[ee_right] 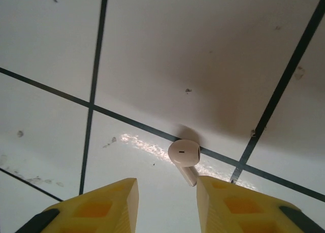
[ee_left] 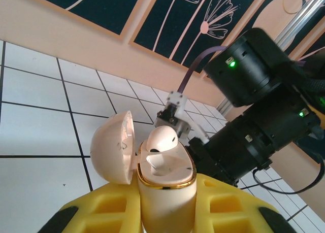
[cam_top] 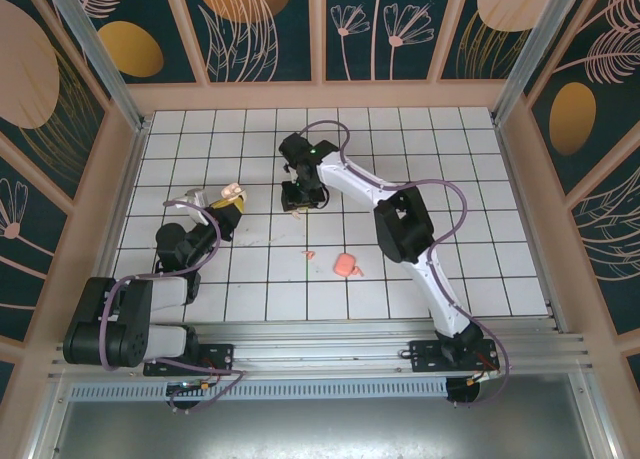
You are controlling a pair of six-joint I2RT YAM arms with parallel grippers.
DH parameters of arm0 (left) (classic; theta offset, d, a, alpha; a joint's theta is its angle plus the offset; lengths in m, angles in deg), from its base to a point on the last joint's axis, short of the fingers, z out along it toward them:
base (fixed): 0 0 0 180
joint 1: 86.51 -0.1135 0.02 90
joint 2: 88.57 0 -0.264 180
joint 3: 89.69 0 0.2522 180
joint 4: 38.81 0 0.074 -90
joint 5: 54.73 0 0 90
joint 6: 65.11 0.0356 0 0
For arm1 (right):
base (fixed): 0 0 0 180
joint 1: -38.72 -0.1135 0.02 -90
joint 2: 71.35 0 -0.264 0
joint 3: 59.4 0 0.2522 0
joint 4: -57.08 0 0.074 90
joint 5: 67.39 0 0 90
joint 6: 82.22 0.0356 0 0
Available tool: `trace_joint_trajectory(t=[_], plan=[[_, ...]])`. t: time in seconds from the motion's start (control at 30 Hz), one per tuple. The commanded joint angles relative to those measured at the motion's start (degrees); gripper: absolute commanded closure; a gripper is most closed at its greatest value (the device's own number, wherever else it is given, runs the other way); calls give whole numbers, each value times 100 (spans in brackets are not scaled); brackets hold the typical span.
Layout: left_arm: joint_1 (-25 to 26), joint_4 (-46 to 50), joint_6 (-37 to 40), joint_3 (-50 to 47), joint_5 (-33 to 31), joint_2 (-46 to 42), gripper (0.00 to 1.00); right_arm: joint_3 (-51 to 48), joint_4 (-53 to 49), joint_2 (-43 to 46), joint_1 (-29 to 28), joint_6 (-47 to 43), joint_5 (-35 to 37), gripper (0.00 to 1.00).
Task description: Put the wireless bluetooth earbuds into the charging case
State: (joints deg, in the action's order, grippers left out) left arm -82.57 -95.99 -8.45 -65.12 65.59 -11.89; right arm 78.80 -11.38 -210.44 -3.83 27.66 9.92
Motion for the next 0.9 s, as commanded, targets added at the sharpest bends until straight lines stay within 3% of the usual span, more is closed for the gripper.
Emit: trace_joint_trajectory(t=[0.0,0.87], plan=[[-34,-380,-114,-25,-58,44,91,188,-227,-152,-43,-72,-42,65],[-38,-447,-188,10,51,12,91,305,257,-540,-25,-72,293,68]])
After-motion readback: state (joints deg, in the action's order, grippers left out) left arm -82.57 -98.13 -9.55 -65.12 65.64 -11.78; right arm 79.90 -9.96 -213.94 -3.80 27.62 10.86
